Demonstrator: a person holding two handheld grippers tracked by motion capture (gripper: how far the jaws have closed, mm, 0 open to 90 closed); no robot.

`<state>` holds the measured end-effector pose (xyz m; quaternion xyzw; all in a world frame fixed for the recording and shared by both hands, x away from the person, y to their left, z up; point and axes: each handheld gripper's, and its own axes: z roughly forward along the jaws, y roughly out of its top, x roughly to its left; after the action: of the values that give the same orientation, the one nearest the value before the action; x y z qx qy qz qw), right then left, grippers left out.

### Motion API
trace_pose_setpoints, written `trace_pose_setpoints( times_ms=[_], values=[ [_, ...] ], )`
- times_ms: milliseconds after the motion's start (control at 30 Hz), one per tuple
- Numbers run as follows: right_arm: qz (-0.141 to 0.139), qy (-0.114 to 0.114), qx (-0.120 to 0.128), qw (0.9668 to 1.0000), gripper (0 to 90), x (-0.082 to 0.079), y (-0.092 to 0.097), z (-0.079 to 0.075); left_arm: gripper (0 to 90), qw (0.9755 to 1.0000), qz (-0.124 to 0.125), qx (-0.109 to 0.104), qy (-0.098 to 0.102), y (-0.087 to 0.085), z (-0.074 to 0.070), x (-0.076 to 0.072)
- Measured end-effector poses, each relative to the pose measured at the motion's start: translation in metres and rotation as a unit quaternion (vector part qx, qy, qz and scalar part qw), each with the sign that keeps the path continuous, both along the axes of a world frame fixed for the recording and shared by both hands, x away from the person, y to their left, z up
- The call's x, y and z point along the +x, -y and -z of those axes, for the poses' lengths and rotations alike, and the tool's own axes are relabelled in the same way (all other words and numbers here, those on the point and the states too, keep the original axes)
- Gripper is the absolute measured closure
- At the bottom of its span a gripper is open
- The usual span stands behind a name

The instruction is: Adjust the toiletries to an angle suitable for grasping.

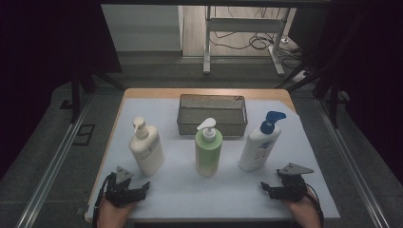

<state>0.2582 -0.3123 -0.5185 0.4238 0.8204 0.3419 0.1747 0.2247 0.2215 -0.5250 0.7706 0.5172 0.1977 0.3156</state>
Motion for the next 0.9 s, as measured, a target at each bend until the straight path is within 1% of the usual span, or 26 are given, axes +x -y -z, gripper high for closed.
trace_pose_setpoints(
  times_ms=[100,900],
  values=[
    [0.000,0.000,0.000,1.0000,15.4,0.0001,0.0001,0.0000,12.6,1.0000,0.002,0.000,-0.003,-0.0005,-0.0003,0.0011],
    [-0.004,-0.004,0.001,1.0000,14.6,0.0010,0.0003,-0.0006,12.6,1.0000,0.002,-0.003,-0.002,-0.0008,0.0001,0.0011]
  ],
)
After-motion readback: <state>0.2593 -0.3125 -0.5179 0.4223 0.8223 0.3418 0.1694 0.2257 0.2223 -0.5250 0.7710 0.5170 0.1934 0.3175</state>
